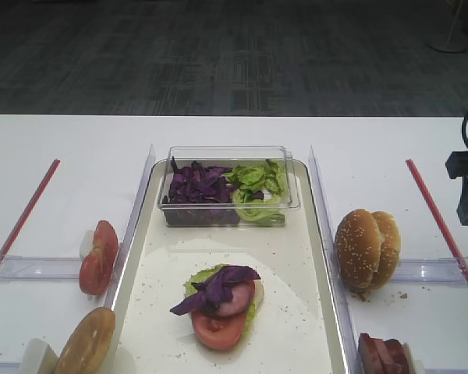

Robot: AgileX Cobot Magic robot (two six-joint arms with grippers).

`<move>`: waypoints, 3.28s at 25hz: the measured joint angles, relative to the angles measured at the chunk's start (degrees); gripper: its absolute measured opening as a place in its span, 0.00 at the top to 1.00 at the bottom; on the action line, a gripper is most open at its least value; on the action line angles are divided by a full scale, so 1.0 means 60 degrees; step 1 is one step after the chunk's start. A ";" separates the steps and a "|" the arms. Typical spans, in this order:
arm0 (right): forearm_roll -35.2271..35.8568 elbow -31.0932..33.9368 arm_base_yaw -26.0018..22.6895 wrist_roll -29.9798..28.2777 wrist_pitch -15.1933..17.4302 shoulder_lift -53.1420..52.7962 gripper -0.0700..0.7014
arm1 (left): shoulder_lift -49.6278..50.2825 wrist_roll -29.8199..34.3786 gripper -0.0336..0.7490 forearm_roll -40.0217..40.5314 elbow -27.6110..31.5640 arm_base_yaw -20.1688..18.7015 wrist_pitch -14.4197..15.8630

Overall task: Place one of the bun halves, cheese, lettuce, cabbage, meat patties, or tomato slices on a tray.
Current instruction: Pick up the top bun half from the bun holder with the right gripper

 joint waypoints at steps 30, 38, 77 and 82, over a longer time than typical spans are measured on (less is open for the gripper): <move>0.0908 -0.1493 0.2497 0.0524 0.0892 0.1061 0.25 | 0.0000 0.0000 0.33 0.0000 0.0000 0.0000 0.0000; 0.1136 -0.1574 0.3371 0.0815 0.0724 0.1322 0.25 | 0.0000 0.0000 0.33 0.0064 0.0000 0.0000 0.0000; 0.1305 -0.1694 0.3515 0.0788 0.0327 0.1924 0.35 | 0.0000 0.0000 0.33 0.0000 0.0000 0.0000 0.0000; 0.1341 -0.1694 0.3515 0.0771 0.0374 0.1924 0.35 | 0.0000 0.0000 0.33 0.0000 0.0000 0.0000 0.0000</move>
